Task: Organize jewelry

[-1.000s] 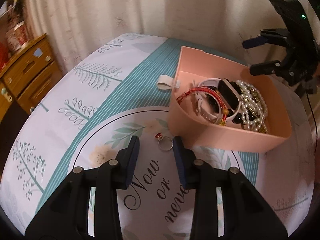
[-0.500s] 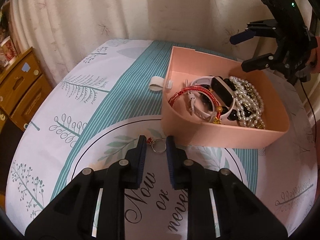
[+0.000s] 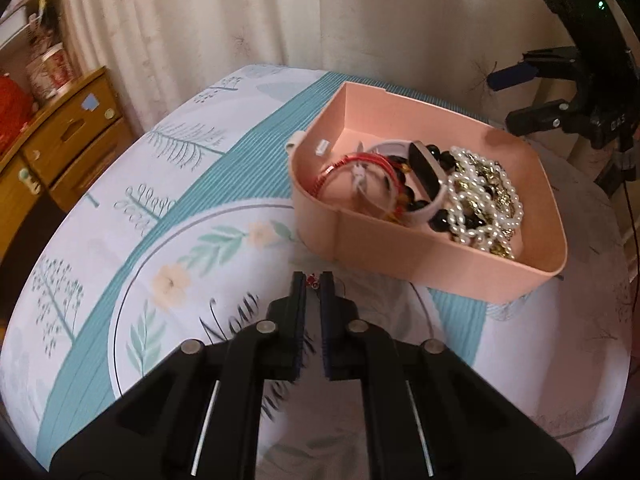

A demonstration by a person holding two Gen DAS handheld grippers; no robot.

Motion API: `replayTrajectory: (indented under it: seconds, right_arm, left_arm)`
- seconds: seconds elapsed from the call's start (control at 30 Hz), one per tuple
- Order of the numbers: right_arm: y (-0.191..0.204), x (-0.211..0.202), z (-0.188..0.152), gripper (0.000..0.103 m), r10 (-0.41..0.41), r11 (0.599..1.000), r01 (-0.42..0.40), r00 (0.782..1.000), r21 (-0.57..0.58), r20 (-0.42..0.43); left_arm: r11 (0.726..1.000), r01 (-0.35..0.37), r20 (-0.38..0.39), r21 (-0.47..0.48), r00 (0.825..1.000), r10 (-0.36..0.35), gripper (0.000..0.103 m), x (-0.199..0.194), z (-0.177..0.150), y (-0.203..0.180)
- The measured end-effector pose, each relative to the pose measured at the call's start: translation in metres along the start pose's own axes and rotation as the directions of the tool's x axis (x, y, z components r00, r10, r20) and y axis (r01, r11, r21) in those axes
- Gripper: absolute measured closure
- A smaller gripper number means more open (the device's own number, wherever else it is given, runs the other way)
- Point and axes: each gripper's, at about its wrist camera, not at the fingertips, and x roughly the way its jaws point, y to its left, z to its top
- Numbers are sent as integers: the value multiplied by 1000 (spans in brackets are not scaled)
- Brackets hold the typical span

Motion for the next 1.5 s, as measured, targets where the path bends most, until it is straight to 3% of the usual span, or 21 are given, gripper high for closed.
replayTrajectory:
  seconds: [0.2,0.33,0.53,0.67,0.8,0.83,0.87,0.93,0.97,1.1,1.23,1.37,1.43,1.5]
  right_arm:
    - [-6,-23,-5,16,56,998,-55,998,-28,39]
    - [-14,-36,-8,16,75,997,-74,995,-28,67]
    - [-26,-43,-19,16,107,994,-107,992,-2,66]
    - [-32,-44,-28,16,115,993,-117,991,22,60]
    - [-35,-48,-39,6,129,990,-133,989,54,67]
    - [-35,-49,-42,6,131,989,-136,989,61,69]
    - [-34,-48,-46,6,134,988,-138,989,68,68]
    - [-31,-47,-55,3,139,986,-144,988,88,63]
    - [-28,-47,-60,2,138,984,-143,989,103,60]
    - [-13,-50,-82,1,121,982,-127,992,143,44]
    - [9,-70,-109,0,82,983,-85,996,166,25]
    - [33,-99,-142,0,76,966,-55,994,253,-76]
    - [46,-113,-160,0,118,949,-76,985,305,-123]
    - [60,-125,-172,0,157,941,-101,976,323,-153]
  left_arm:
    - [991,-61,22,-122,998,65,102,-37,3,-19]
    - [987,-82,59,-139,994,90,102,-67,18,-41]
    - [995,-6,112,-102,994,17,102,-87,54,-87]
    - [993,-21,42,-120,999,26,101,-71,68,-113]
    - [973,-38,-26,-228,999,33,99,-58,64,-124]
    - [961,-39,-41,-274,999,29,86,-58,61,-125]
    - [952,-36,-48,-304,999,22,62,-56,56,-124]
    - [920,-53,-19,-388,999,50,28,-60,47,-124]
    - [902,-64,4,-427,997,73,24,-66,43,-125]
    - [816,-96,6,-570,993,121,24,-88,25,-133]
    - [699,-200,-110,-687,979,172,25,-119,-12,-142]
    - [564,-303,-207,-768,951,230,25,-170,-50,-155]
    - [545,-302,-215,-782,952,218,25,-194,-60,-164]
    - [536,-344,-251,-770,937,241,25,-220,-62,-177]
